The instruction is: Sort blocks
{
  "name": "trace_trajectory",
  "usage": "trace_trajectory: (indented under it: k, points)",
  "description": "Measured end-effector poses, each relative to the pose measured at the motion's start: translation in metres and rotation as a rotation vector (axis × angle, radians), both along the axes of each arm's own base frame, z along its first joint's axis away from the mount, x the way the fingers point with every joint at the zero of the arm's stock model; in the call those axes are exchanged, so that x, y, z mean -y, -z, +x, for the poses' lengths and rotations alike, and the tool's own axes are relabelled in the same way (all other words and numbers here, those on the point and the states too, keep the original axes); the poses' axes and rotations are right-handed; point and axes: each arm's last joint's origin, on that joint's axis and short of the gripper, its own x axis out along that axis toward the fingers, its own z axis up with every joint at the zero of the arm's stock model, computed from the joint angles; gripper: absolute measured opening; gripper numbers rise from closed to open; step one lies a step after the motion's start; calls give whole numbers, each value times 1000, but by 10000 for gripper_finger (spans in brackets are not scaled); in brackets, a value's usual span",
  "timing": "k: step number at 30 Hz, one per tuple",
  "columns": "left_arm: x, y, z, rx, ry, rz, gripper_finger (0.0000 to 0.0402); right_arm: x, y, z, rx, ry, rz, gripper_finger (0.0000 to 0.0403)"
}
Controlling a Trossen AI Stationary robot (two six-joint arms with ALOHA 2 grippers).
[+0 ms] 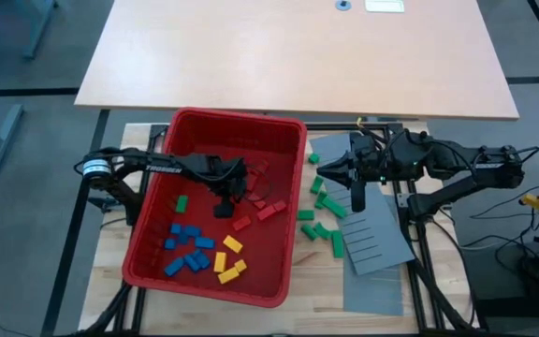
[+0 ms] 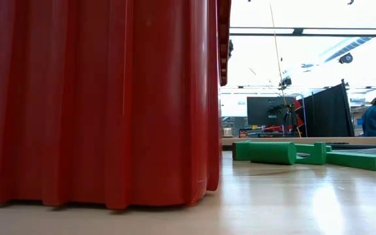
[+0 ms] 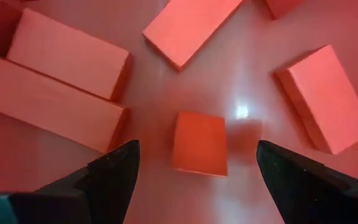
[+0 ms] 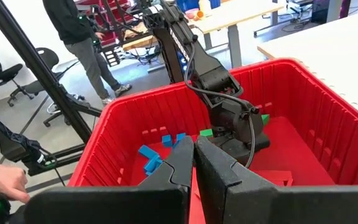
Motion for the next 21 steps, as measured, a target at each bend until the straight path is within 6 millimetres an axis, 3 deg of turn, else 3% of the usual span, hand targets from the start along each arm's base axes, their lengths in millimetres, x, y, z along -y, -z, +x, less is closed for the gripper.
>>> trace_trajectory:
  k: [11, 15, 21]
  points:
    - [0, 6, -2, 9, -22, 11, 293, 1, 0, 0, 1, 23, -3, 0]
    - [2, 12, -7, -10, -22, -6, 233, 1, 0, 0, 2, 25, 5, 0]
    - [2, 15, -9, -15, -40, -14, 103, 1, 0, 0, 2, 25, 5, 0]
